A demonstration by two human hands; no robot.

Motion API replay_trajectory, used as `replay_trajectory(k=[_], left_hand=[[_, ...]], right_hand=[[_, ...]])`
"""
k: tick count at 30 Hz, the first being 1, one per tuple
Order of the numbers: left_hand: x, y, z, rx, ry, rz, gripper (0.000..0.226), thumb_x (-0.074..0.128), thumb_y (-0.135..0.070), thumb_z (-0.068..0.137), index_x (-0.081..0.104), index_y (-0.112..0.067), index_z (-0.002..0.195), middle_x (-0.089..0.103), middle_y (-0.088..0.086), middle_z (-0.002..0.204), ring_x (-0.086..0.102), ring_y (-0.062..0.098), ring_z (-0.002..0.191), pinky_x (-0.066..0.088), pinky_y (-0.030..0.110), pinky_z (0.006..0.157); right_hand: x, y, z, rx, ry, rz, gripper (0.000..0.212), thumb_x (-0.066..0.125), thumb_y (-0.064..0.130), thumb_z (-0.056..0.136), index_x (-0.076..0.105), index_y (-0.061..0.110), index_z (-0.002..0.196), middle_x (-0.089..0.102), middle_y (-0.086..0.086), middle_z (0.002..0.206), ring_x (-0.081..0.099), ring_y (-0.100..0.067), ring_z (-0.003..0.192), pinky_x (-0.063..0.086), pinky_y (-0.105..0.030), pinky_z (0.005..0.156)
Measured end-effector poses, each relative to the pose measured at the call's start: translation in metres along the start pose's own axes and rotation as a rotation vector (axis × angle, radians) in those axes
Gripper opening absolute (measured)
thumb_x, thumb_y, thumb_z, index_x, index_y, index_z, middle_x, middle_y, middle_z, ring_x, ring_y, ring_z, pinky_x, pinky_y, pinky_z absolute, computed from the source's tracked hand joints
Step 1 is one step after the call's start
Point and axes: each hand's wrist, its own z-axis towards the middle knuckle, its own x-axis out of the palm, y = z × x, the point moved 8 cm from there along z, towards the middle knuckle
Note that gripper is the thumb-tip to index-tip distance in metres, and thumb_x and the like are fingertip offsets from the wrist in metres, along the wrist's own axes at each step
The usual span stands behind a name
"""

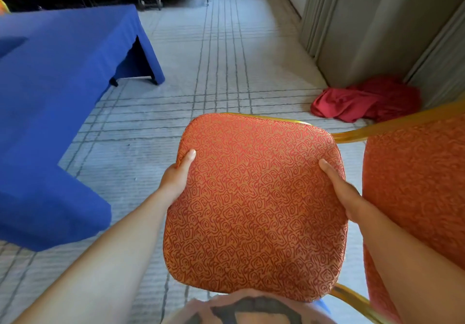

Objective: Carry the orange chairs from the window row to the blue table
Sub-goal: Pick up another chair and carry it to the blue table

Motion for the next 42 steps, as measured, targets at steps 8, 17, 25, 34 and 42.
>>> replay_trajectory(k=[8, 17, 25, 34, 42], left_hand=[[0.045, -0.121, 0.173, 0.020, -0.064, -0.034, 0.069, 0.043, -0.065, 0.089, 0.062, -0.008, 0.123, 0.062, 0.012, 0.122, 0.056, 0.027, 0.116, 0.034, 0.025, 0.082], [0.056, -0.191, 0.321, -0.051, -0.108, -0.086, 0.072, 0.051, -0.070, 0.081, 0.065, -0.013, 0.122, 0.065, 0.010, 0.121, 0.058, 0.026, 0.116, 0.041, 0.031, 0.096], [0.067, -0.249, 0.502, -0.063, -0.069, -0.078, 0.092, 0.048, -0.086, 0.065, 0.065, -0.014, 0.120, 0.066, 0.010, 0.120, 0.058, 0.027, 0.113, 0.042, 0.037, 0.100], [0.046, -0.393, 0.719, 0.039, -0.064, -0.145, 0.060, 0.053, -0.062, 0.085, 0.064, -0.014, 0.120, 0.061, 0.003, 0.107, 0.057, 0.019, 0.103, 0.040, 0.028, 0.092], [0.066, -0.444, 0.869, -0.011, -0.038, -0.205, 0.055, 0.055, -0.059, 0.086, 0.063, -0.015, 0.117, 0.061, 0.002, 0.101, 0.057, 0.020, 0.095, 0.039, 0.028, 0.086]], right_hand=[[0.017, 0.155, 0.177, -0.022, 0.021, -0.032, 0.122, 0.070, 0.092, 0.029, 0.063, 0.026, 0.131, 0.071, -0.004, 0.119, 0.064, -0.026, 0.111, 0.042, -0.048, 0.110], [0.067, 0.256, 0.341, 0.043, 0.107, -0.059, 0.117, 0.072, 0.092, 0.029, 0.064, 0.029, 0.127, 0.073, -0.004, 0.115, 0.067, -0.028, 0.108, 0.045, -0.050, 0.107], [0.138, 0.348, 0.495, 0.072, 0.108, -0.021, 0.108, 0.076, 0.087, 0.031, 0.068, 0.026, 0.120, 0.075, -0.005, 0.109, 0.069, -0.027, 0.104, 0.048, -0.048, 0.104], [0.215, 0.534, 0.643, -0.054, 0.055, 0.022, 0.100, 0.076, 0.088, 0.037, 0.069, 0.031, 0.119, 0.075, -0.002, 0.111, 0.069, -0.026, 0.105, 0.048, -0.048, 0.104], [0.265, 0.626, 0.764, -0.041, 0.037, 0.011, 0.113, 0.076, 0.087, 0.030, 0.065, 0.026, 0.125, 0.073, -0.003, 0.112, 0.068, -0.026, 0.105, 0.048, -0.046, 0.104]])
